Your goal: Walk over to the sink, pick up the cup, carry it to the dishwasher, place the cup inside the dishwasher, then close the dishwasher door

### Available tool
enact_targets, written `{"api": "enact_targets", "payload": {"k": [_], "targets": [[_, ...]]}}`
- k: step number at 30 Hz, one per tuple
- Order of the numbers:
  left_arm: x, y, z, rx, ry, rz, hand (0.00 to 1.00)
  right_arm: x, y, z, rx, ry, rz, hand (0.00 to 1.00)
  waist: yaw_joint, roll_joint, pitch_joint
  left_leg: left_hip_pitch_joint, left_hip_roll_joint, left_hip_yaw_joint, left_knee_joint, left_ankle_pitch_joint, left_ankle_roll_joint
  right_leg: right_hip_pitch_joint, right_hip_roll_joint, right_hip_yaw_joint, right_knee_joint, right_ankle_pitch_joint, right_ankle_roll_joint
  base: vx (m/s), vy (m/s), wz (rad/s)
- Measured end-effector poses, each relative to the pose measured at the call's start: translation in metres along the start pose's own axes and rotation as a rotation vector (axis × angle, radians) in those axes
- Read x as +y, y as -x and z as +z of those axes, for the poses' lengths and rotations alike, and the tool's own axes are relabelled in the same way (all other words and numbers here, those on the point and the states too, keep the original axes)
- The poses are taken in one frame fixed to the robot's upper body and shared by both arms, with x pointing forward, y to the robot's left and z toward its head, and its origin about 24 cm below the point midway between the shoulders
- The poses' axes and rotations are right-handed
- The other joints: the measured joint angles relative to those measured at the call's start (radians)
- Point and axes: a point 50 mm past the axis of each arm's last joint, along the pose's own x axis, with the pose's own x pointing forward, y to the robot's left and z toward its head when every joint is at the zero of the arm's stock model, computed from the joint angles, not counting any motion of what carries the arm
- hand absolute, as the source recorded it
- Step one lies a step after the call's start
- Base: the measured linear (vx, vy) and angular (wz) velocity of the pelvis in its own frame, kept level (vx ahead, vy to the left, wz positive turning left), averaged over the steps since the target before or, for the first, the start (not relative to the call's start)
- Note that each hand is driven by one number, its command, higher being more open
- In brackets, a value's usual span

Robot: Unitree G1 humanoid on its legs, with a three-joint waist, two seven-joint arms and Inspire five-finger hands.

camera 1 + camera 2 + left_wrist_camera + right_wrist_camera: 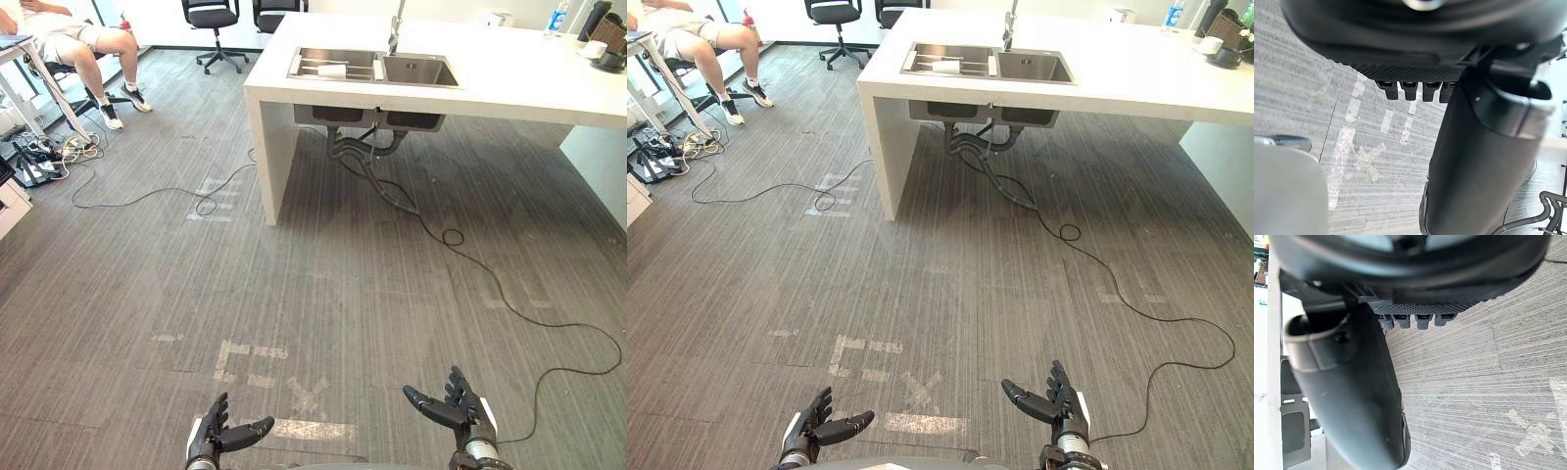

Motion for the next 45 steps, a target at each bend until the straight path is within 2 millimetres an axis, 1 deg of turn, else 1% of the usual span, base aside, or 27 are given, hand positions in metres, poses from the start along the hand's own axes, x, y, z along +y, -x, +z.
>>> {"api": "enact_targets", "payload": {"k": [4,10,22,27,34,37,38,39,41,43,45], "targets": [[0.003,0.001,-0.002,0.001,0.07,0.02,1.0,0.0,0.002,-0.003,0.003,-0.029,-0.01,1.0,0.0,0.002,-0.021,0.001,0.001,0.001,0.0,-0.001,-0.001,0.0,0.0,0.0,-0.001,0.0,0.0,0.0,0.0,0.0],[0.002,0.001,-0.001,-0.004,0.11,0.031,1.0,0.004,0.003,-0.006,0.013,-0.066,-0.011,1.0,0.0,0.002,-0.025,0.01,0.002,0.003,0.001,-0.004,-0.009,0.01,0.001,0.001,-0.001,0.0,0.0,-0.02,-0.008,0.0],[-0.001,0.0,-0.001,-0.007,0.135,0.037,1.0,0.011,0.01,-0.029,0.139,-0.131,-0.035,1.0,-0.002,0.002,-0.025,0.015,0.008,0.014,0.004,-0.008,-0.016,0.016,0.008,0.005,-0.011,0.002,-0.002,0.0,-0.001,-0.01],[-0.003,-0.002,0.002,-0.013,0.135,0.032,1.0,0.01,0.011,-0.03,0.148,-0.133,-0.041,1.0,-0.002,0.002,-0.025,0.014,0.01,0.017,0.015,-0.017,-0.03,0.016,0.008,0.008,-0.011,0.002,-0.002,0.0,-0.006,-0.01],[-0.003,-0.003,0.004,-0.019,0.134,0.043,1.0,0.012,0.012,-0.032,0.159,-0.139,-0.004,1.0,-0.001,0.0,-0.024,0.013,0.016,0.036,0.027,-0.022,-0.037,0.015,0.013,0.03,-0.008,0.004,-0.005,-0.01,-0.013,-0.08],[0.0,-0.002,0.004,-0.023,0.135,0.055,1.0,0.012,0.011,-0.03,0.149,-0.136,0.009,1.0,0.001,0.001,-0.023,0.012,0.025,0.071,0.041,-0.039,-0.04,0.01,0.021,0.05,0.0,0.003,-0.008,-0.03,-0.008,-0.25],[0.003,-0.001,0.005,-0.032,0.139,0.062,1.0,0.011,0.01,-0.026,0.133,-0.131,0.019,1.0,0.002,0.0,-0.022,0.012,0.031,0.085,0.05,-0.051,-0.033,0.007,0.026,0.063,0.009,-0.002,-0.015,-0.04,-0.011,-0.25],[0.005,0.0,0.005,-0.039,0.145,0.065,1.0,0.009,0.01,-0.024,0.125,-0.127,0.025,1.0,0.001,-0.001,-0.02,0.011,0.033,0.087,0.057,-0.057,-0.033,0.006,0.027,0.066,0.013,-0.005,-0.018,-0.03,-0.019,-0.26],[0.011,0.001,0.007,-0.055,0.155,0.071,1.0,0.0,0.01,-0.019,0.104,-0.104,0.039,1.0,0.002,-0.001,-0.019,0.009,0.04,0.098,0.081,-0.077,-0.03,0.004,0.031,0.074,0.029,-0.02,-0.021,-0.01,-0.013,-0.15],[0.018,0.004,0.01,-0.078,0.17,0.083,1.0,-0.016,0.009,-0.009,0.077,-0.086,0.03,1.0,0.008,0.001,-0.017,0.004,0.047,0.112,0.108,-0.099,-0.029,-0.011,0.034,0.086,0.064,-0.042,-0.021,0.01,-0.003,-0.16],[0.021,0.004,0.012,-0.09,0.171,0.082,1.0,-0.027,0.009,-0.004,0.06,-0.093,0.009,1.0,0.015,0.001,-0.011,0.001,0.05,0.115,0.129,-0.112,-0.026,-0.023,0.033,0.091,0.099,-0.062,-0.022,0.04,0.001,-0.06]]}}
